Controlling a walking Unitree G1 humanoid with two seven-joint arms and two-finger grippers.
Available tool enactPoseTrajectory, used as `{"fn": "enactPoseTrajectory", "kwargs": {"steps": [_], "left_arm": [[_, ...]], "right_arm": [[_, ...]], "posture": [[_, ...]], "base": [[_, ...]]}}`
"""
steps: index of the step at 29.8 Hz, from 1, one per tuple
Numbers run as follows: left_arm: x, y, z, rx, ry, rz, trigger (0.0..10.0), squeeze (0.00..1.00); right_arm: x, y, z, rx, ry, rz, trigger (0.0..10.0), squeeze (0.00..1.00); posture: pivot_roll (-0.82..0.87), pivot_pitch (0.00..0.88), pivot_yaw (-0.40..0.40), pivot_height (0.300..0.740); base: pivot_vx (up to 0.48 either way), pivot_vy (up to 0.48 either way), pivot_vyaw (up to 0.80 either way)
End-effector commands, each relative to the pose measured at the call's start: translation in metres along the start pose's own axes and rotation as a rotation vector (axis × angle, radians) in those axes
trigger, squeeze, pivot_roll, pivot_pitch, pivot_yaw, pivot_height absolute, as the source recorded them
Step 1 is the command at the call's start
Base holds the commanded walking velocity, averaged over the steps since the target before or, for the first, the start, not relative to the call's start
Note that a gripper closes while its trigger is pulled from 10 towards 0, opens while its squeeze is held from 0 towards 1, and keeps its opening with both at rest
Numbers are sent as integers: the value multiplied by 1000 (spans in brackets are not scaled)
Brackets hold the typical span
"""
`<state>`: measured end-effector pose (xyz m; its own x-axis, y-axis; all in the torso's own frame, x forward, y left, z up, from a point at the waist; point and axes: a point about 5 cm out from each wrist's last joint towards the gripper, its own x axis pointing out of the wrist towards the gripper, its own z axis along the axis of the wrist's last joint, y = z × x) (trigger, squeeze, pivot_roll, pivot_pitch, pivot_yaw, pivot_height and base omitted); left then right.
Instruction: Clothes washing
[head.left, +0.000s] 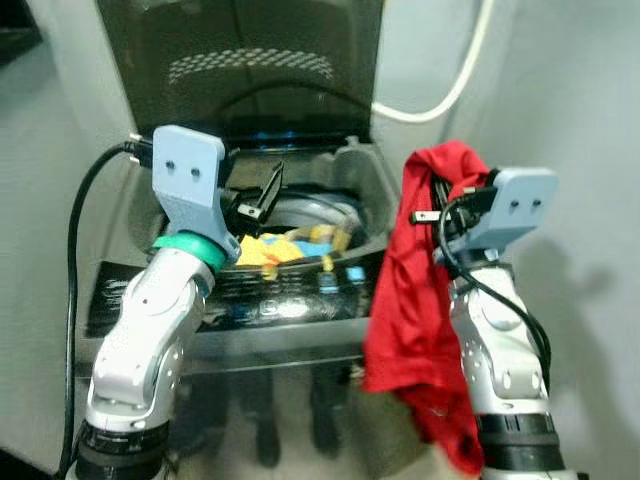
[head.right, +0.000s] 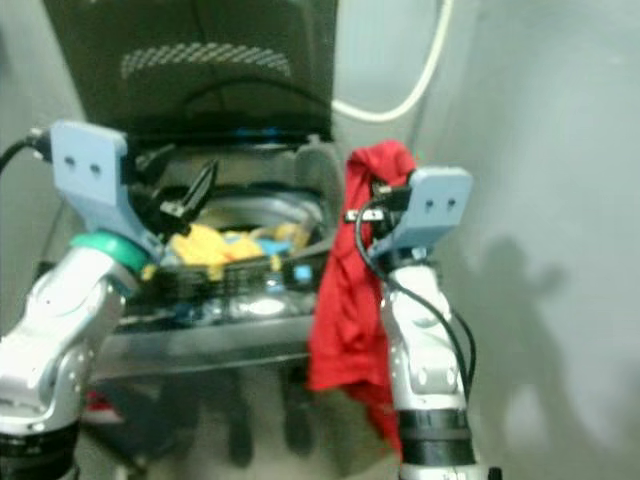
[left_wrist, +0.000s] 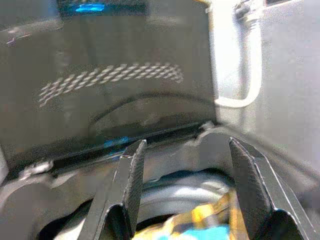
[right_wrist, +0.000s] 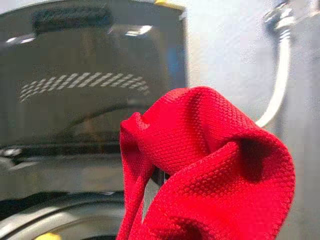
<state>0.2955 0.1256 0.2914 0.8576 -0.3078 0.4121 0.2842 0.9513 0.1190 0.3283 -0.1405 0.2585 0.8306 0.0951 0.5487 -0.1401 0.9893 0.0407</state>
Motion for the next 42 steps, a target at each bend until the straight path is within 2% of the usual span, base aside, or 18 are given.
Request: {"fn": "enactPoseTrajectory", "kwargs": {"steps": [1, 10, 12, 13, 15, 17, 18, 19, 23, 24, 28, 29, 33, 34, 36, 37, 38, 42], "left_arm": [[-1, 0, -1, 12, 3, 3, 10000, 0], [0, 1, 0, 33, -8, 1, 10000, 0], [1, 2, 3, 89, -38, 1, 10000, 0], [1, 2, 3, 89, -38, 1, 10000, 0], [2, 3, 4, 111, -49, -8, 10000, 0], [3, 2, 4, 111, -49, -15, 10000, 0], [1, -1, 1, 80, -32, -65, 10000, 0], [1, -1, 1, 80, -32, -65, 10000, 0], [-23, -16, 2, -123, 26, -430, 10000, 0], [-23, -16, 2, -123, 26, -430, 10000, 0], [-42, -17, 13, -238, -2, -674, 10000, 0], [-43, -16, 15, -268, -11, -699, 10000, 0], [-41, -16, 17, -283, -26, -706, 10000, 0], [-32, -17, 19, -292, -48, -691, 10000, 0], [-29, -17, 20, -295, -57, -689, 10000, 0], [-23, -18, 22, -281, -69, -683, 10000, 310], [-16, -18, 22, -273, -73, -667, 10000, 1000], [-5, -17, 22, -257, -76, -646, 10000, 1000]], "right_arm": [[1, 3, 3, 4, -20, 10, 10000, 0], [0, 8, 3, -7, -26, 51, 10000, 0], [1, 19, 5, -2, -39, 135, 10000, 0], [1, 19, 5, -2, -39, 135, 10000, 0], [5, 34, 10, 23, -61, 219, 10000, 0], [8, 39, 12, 37, -71, 246, 10000, 0], [14, 47, 18, 42, -99, 287, 10000, 0], [14, 47, 18, 42, -99, 287, 10000, 0], [53, 82, 77, 199, -297, 513, 10000, 0], [53, 82, 77, 199, -297, 513, 10000, 0], [74, 93, 117, 347, -404, 634, 10000, 0], [77, 96, 126, 391, -423, 672, 10000, 0], [79, 98, 133, 430, -439, 704, 10000, 0], [80, 100, 142, 475, -459, 746, 10000, 0], [80, 101, 144, 484, -463, 754, 10000, 0], [81, 101, 145, 496, -466, 760, 10000, 0], [81, 100, 146, 506, -469, 764, 10000, 0], [81, 100, 148, 529, -476, 773, 10000, 0]], "posture": [[90, 66, 42, 740], [88, 68, 44, 740], [88, 67, 44, 740], [88, 67, 44, 740], [84, 69, 45, 740], [84, 69, 45, 740], [79, 73, 41, 740], [79, 73, 41, 740], [96, 79, 10, 740], [96, 79, 10, 740], [101, 80, -4, 740], [103, 83, -11, 740], [105, 82, -13, 740], [105, 83, -17, 740], [105, 83, -17, 740], [100, 81, -15, 740], [97, 81, -13, 740], [88, 79, -4, 740]], "base": [[0, 0, 0], [0, 0, 0], [0, 0, 0], [0, 0, 0], [0, 0, 0], [0, 0, 0], [0, 0, 0], [0, 0, 0], [0, 0, 0], [0, 0, 0], [0, 0, 0], [0, 0, 0], [0, 0, 0], [0, 0, 0], [0, 0, 0], [0, 0, 0], [0, 0, 0], [0, 0, 0]]}}
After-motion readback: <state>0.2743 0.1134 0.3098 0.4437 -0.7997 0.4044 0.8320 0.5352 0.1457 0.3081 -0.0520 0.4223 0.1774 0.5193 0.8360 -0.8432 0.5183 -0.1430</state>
